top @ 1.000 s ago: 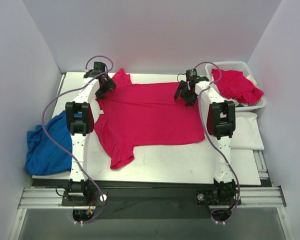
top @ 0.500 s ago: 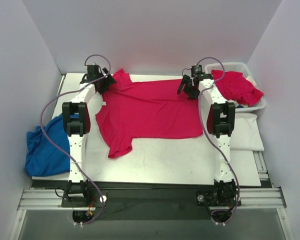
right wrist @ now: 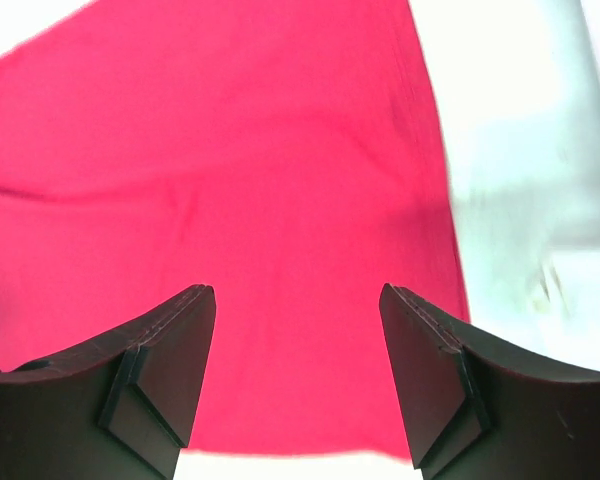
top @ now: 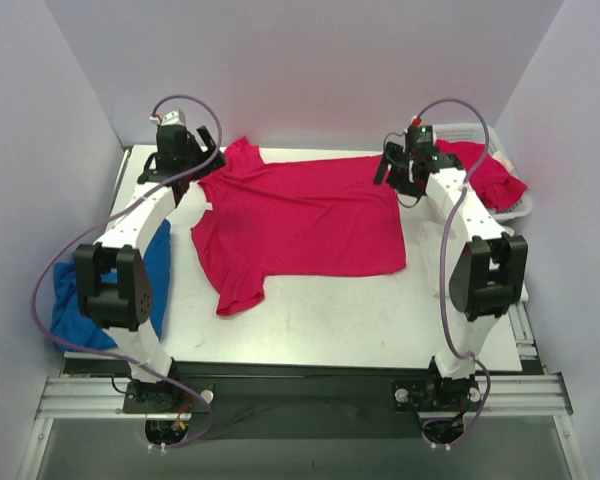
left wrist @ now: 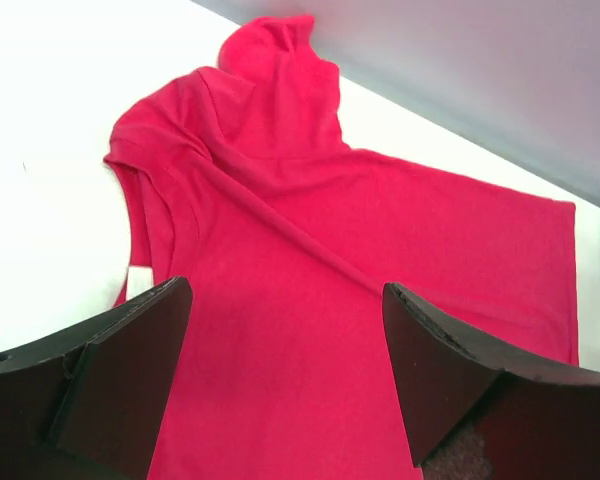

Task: Fold and stack the t-shirts
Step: Flatten out the tshirt

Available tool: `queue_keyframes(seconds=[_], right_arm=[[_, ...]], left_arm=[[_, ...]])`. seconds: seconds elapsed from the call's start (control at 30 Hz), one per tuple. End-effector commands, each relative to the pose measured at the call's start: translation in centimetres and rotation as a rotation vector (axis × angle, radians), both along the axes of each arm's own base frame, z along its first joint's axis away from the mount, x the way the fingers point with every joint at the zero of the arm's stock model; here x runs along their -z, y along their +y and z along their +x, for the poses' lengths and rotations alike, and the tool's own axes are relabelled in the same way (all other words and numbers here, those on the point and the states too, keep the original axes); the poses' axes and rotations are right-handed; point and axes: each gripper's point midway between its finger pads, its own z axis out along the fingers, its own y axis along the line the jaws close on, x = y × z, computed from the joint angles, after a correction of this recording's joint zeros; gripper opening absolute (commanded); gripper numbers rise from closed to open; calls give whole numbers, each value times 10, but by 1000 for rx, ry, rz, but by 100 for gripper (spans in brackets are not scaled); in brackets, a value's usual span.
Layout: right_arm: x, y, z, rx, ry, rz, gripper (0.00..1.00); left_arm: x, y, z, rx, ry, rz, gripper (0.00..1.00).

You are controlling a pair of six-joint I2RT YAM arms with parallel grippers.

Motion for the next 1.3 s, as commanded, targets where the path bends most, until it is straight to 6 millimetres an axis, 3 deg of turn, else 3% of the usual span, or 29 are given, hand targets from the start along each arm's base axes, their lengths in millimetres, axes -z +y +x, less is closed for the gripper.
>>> queue_keyframes(seconds=[0.0,0.03,0.07,0.17,0.2,0.33,0.67,0.9,1.0,1.27], right_arm=[[20,-9,-34,28,70,-59,68],[38,-11,-49,30,120,-66,68],[41,-11,-55,30,129,-69,67],[67,-5,-78,19,196,-77,67],[72,-3,-82,12,206,-81,67],[92,5,-95,10,238,-60,67],[133,11,-110,0,334,-44,66],[140,10,-111,4,354,-47,66],[146,10,-114,10,371,-46,66],[166,-7,-144,62,471,-45,66]], left_arm=[[28,-1,-33,-13,97,77,87],[34,-1,-41,-15,116,83,86],[53,0,-53,-23,161,86,83],[80,-6,-70,-23,222,73,77],[95,-4,-79,-33,256,82,74],[120,-2,-88,-53,297,66,71],[159,20,-91,-119,365,152,71],[161,43,-89,-170,362,146,70],[179,49,-92,-183,425,162,70],[201,77,-113,-316,605,234,70]])
